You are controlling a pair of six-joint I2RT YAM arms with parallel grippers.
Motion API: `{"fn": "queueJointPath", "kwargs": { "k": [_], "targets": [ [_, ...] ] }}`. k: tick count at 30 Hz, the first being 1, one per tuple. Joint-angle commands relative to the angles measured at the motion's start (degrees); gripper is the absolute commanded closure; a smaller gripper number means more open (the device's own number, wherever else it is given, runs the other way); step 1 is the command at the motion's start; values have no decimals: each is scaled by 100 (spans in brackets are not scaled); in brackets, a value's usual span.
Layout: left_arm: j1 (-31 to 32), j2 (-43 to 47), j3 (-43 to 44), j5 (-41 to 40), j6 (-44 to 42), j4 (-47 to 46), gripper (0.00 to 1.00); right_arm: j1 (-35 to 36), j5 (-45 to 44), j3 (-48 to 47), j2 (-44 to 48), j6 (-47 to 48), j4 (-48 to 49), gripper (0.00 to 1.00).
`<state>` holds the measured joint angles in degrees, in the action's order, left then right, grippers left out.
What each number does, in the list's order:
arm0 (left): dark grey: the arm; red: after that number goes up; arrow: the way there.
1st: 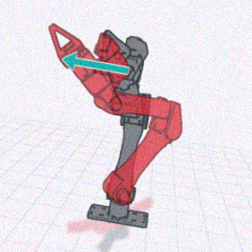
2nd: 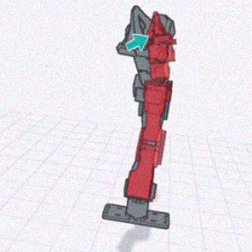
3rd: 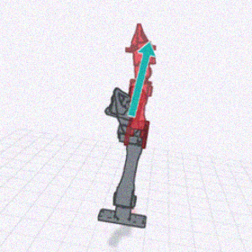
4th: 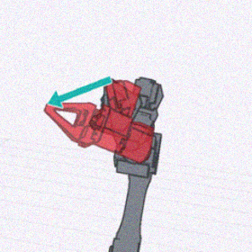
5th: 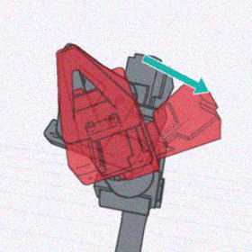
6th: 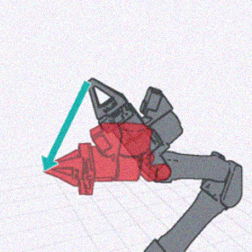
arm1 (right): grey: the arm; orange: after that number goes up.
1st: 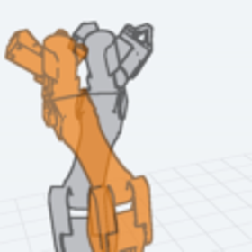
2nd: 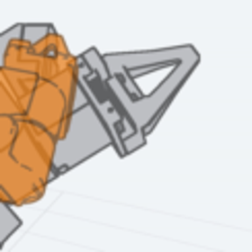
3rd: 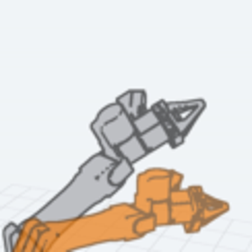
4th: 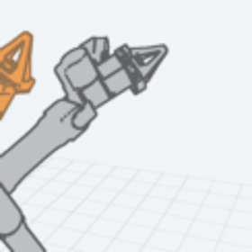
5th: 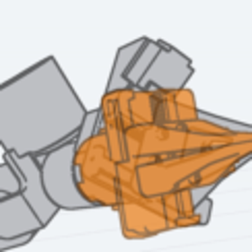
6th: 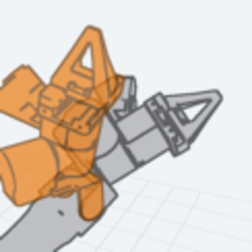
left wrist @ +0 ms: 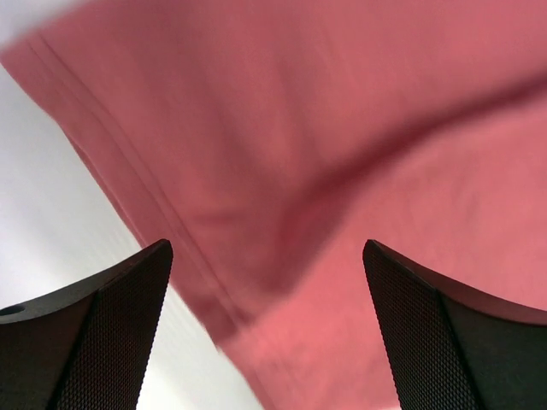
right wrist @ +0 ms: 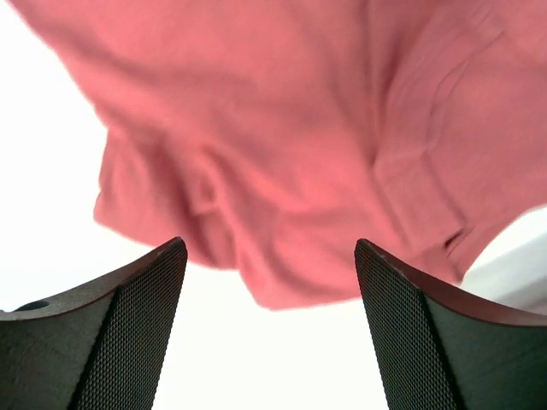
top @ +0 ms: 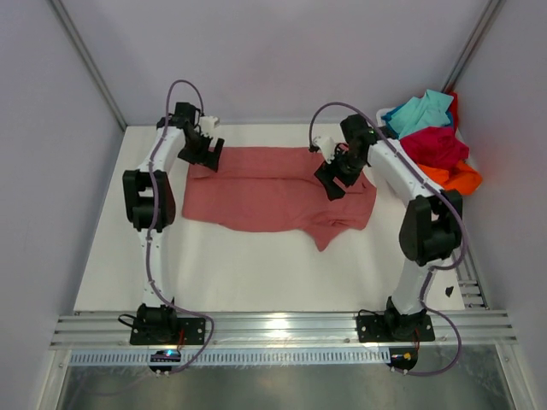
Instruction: Fold and stack the t-shirts
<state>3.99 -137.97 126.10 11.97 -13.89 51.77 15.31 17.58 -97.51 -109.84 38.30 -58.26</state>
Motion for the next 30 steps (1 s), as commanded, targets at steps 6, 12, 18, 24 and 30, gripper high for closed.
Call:
{"fn": "queueJointPath", "kwargs": {
  "k": [6,12,18,24,30],
  "targets": [
    [-353,2475,-1772,885,-379,817,8,-2,-334,1779,1886,-436,237,17],
    [-1390,2881,-2406,1159,378,861,8,-203,-931,2781,2678,-1491,587,17],
    [-1506,2925,-2801,975,457,826,10,-564,-2350,2975,2678,-2248,1220,17],
    [-1620,3092,-2846,623,668,607,8,-1240,-4436,2677,2390,-1853,2037,17],
    [-1989,3232,-2933,386,906,554,7,-1671,-5117,3087,2519,-1274,2335,19]
  ]
}}
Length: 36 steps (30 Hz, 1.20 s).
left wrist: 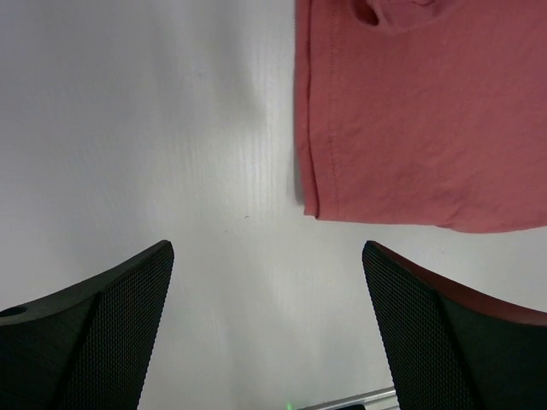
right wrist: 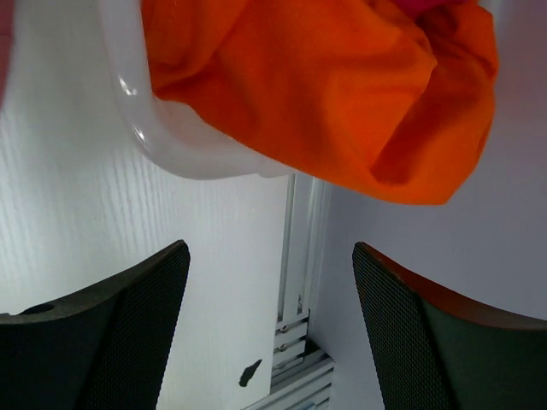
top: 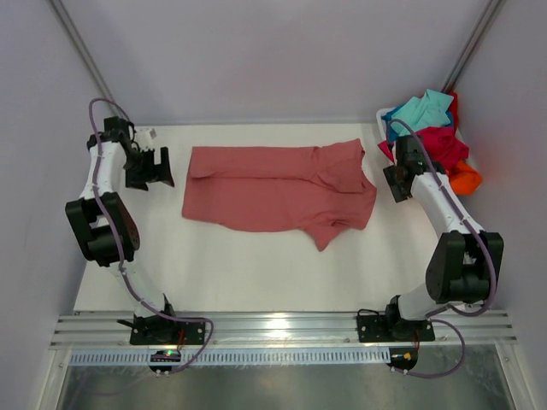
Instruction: Fold and stack the t-shirts
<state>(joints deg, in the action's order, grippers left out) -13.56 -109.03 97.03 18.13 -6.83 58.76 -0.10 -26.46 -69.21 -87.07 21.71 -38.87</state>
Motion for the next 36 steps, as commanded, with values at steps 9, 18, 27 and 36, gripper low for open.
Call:
{"fn": "queueJointPath", "kwargs": {
  "k": [9,18,27,36],
  "targets": [
    [-630,295,-431,-381,-20,-418,7,-131,458,1331,1675,869,186,19],
    [-630,163,-352,-152,-160,-348,7,-131,606,323,1219,887,249,19],
    [-630,294,-132,-99,-187,-453,7,10,587,-775,745,775,584,18],
    [-560,690,132,-213,436,-725,7,1474,1881,-1359,656,623,144,14]
  ]
}}
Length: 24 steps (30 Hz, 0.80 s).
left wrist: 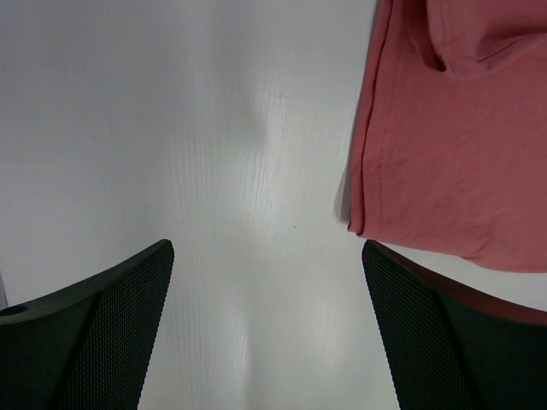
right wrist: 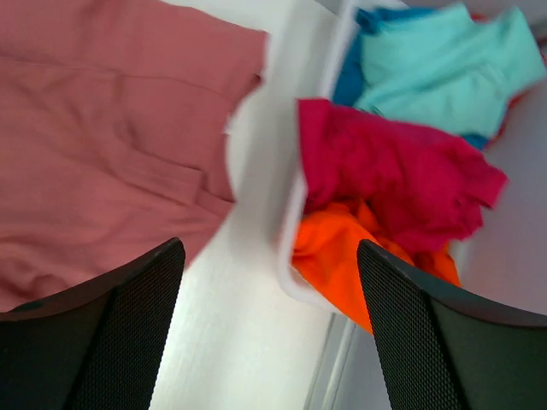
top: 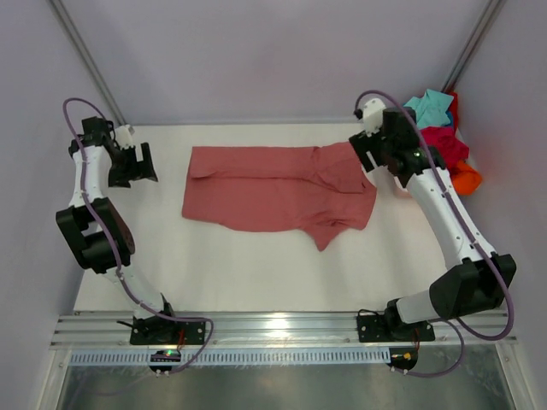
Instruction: Fold and stack the t-shirts
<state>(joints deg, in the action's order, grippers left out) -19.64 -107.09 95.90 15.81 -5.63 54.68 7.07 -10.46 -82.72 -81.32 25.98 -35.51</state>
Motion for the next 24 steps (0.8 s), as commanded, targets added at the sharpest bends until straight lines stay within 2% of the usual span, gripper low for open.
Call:
{"fn": "queueJointPath", "kwargs": {
  "k": [1,5,7,9,13,18,24],
  "targets": [
    [152,531,245,-43,360,-361,7,882,464,-16,11,241,-385,14],
    [767,531,561,-482,150,-81,7,1033,1405,455,-25,-136,-1073,14],
    [953,513,720,-230,219,95,7,1033,1336,826,151,-76,-1002,14],
    [944,575,658,-70,308,87,7,1033,767,1318,449,12,-774,14],
    [953,759,597,-219,133,148,7,1033,221,1784,862,197,-493,14],
    [944,1488,-395,-737,-306,-482,7,1033,193,2382,1241,145,-88,14],
    [936,2051,-1116,-721,-124,-703,6,1024,-26,2927,1355,-84,281,14]
  ]
}}
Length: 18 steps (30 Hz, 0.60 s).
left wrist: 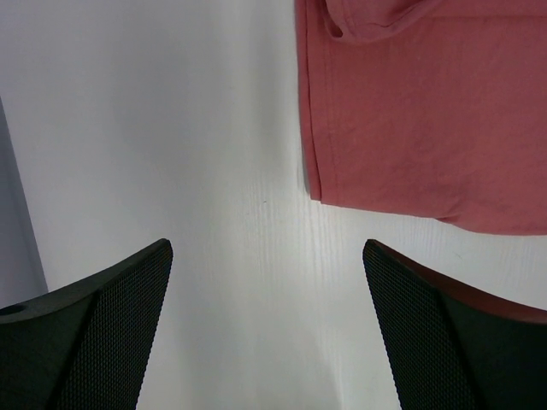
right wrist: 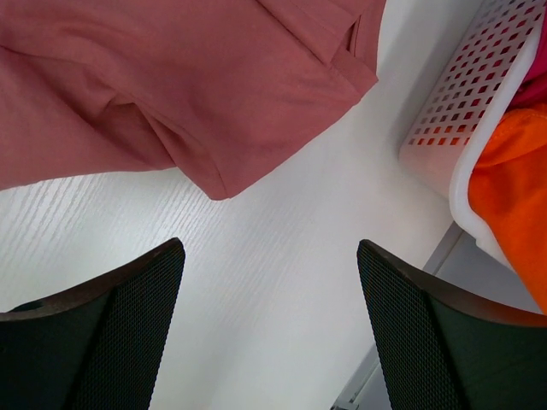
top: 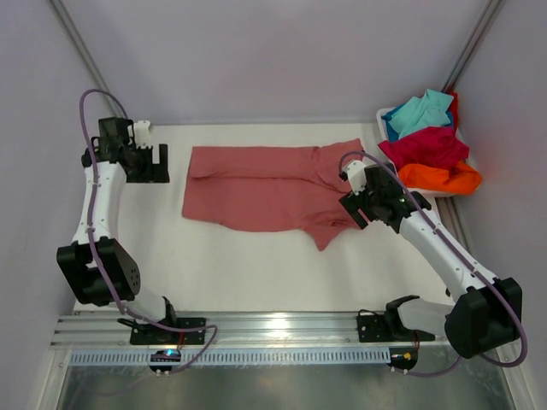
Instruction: Fold and stack the t-shirts
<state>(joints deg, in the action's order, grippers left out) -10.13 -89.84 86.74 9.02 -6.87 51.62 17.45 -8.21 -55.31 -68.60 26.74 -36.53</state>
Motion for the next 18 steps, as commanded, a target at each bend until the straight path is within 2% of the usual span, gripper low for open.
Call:
{"fn": "queueJointPath", "kwargs": {
  "k": [1,4,7,12,18],
  "targets": [
    [-33,414,-332,29,185,-598,6,-5,-356,283,110,-187,436,14],
    [-42,766,-920,197,405,-898,5,-5,-454,398,92,-318,446,14],
    [-42,1003,-1396,215,257,-1101,4,-14,-428,538,92,-398,375,14],
    [-103,811,-1660,363,-148,-881,5,-14,-7,793,84,-205,358,14],
    [-156,617,-1801,1207,-340,-715,6,-14,231,1075,-75,67,252,14]
  ]
}}
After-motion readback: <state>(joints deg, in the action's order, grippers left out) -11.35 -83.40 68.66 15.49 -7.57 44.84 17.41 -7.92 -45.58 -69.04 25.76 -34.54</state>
